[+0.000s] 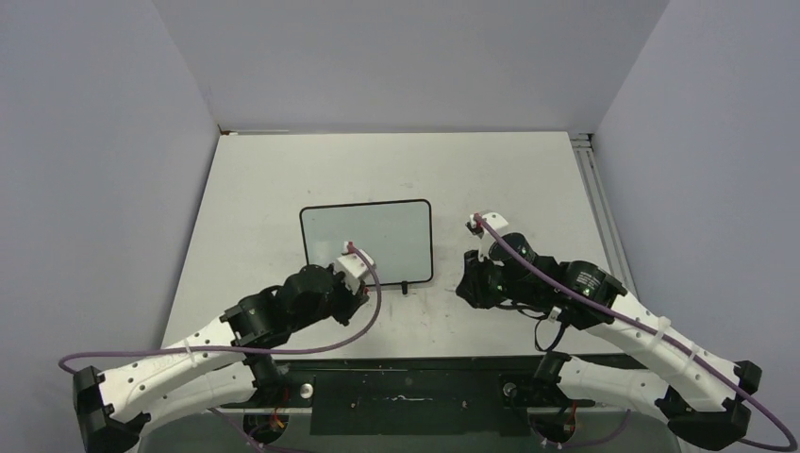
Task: Write a sentence on the whiteboard
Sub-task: Place the pen cap at the center of the board.
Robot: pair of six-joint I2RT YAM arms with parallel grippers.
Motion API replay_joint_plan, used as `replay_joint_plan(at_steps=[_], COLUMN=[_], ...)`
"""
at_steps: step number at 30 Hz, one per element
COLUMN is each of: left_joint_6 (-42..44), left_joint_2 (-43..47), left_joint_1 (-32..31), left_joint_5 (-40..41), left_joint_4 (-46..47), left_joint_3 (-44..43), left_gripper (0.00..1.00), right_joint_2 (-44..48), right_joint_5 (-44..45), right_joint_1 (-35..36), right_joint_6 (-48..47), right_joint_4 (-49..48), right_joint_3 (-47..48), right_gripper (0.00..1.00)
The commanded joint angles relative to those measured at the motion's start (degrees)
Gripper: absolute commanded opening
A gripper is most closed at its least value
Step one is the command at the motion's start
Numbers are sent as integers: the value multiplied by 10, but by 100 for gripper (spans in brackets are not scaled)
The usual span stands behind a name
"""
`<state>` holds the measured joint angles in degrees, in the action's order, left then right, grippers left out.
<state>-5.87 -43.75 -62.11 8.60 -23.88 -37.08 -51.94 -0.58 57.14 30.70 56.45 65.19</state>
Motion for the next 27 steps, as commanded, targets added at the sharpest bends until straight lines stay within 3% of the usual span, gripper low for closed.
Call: replay_joint_plan(at_steps=[1,7,12,18,23,27], left_joint_6=[-112,-126,-114,-161,-232,-250], left_joint_2=[22,46,38,28,5,-41], left_joint_1=[101,256,389,527,632,645], left_joint_5=[-18,-58,-77,-86,-128,-105], left_joint_4=[-41,-90,-128,-117,-29,-4], left_joint_3=[-29,-61,-96,-78,13,34], left_gripper=[0,0,0,0,0,0], right_joint_2=[3,26,35,49,69,76], right_joint_5=[40,-124,-143,-106,-92,-88], right_joint_1=[-95,-271,-364,-384,-384,-383], right_joint_6=[-4,-49,-57,-55,-50,-54], right_joint_4=[-62,-172,-208,-224,-239,-238], right_joint_3=[-38,-117,-145,-151,-162,-164], right_gripper=[5,5,5,5,5,5])
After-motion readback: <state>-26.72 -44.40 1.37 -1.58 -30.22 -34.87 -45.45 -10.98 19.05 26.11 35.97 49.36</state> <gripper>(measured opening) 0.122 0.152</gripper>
